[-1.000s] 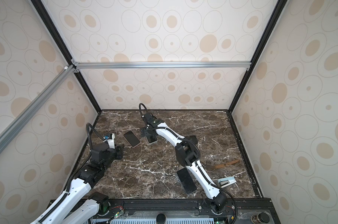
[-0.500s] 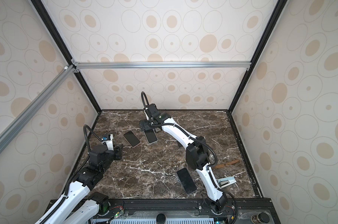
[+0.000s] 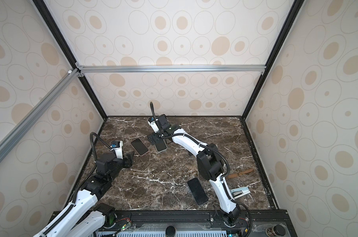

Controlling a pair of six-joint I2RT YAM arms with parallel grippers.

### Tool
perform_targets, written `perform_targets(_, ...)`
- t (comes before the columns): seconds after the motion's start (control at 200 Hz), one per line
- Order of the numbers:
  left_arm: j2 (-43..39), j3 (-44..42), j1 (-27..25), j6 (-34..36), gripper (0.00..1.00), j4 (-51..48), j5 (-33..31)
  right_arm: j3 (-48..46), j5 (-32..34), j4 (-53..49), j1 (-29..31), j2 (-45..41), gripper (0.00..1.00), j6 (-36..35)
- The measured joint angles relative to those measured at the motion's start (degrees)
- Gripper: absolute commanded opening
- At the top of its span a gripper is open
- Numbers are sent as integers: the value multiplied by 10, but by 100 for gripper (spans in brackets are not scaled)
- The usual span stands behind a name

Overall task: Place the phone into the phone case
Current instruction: 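Open the right gripper and raise it while the left arm shifts back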

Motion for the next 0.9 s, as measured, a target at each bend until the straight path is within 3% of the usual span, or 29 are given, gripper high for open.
perform_targets(0.455, 61, 0, 0, 14, 67, 62, 85, -29, -1, 46, 0, -8, 100, -25)
perform_targets(0.9, 122, 1, 0, 14, 67, 76, 156, -94, 29, 63, 0, -69, 100, -34)
